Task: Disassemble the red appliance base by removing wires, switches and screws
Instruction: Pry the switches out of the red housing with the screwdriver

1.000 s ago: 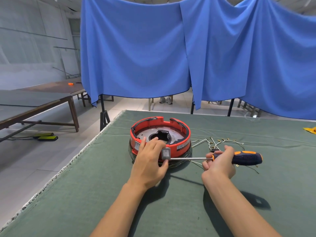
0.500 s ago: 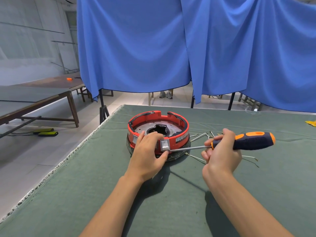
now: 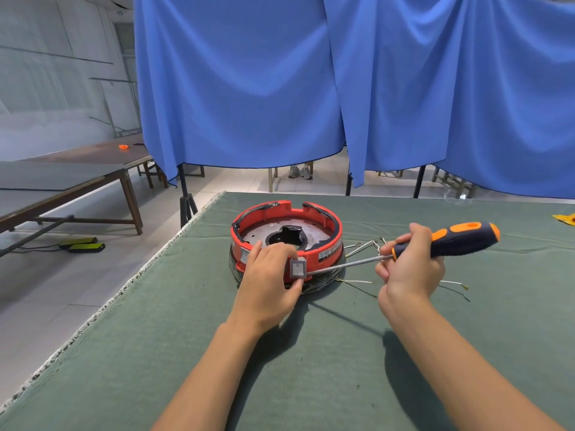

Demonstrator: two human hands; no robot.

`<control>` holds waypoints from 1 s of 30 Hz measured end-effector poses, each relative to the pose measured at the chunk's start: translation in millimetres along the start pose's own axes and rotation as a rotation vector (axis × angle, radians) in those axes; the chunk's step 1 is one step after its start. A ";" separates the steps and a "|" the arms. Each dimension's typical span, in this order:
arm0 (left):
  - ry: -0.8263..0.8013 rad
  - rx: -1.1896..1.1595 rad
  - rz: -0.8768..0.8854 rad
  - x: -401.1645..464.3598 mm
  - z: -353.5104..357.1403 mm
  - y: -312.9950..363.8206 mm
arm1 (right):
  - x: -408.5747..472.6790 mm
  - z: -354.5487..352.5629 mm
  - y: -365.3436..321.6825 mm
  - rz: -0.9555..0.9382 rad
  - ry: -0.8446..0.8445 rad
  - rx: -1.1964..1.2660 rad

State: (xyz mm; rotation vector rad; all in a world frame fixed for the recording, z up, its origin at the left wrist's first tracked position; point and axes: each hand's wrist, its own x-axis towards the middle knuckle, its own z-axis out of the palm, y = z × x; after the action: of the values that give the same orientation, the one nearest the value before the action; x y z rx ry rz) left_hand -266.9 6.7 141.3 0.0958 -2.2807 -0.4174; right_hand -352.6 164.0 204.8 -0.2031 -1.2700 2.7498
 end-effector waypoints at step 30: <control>0.232 -0.188 0.215 4.2 -1.0 44.1 | 13.5 10.4 -9.8 0.473 -0.525 -0.462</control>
State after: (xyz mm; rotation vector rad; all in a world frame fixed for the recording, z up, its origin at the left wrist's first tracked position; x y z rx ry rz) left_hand -266.3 47.2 159.3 -0.1858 -1.9884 -0.4780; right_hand -367.2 164.6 217.9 0.2392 -2.2496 2.9413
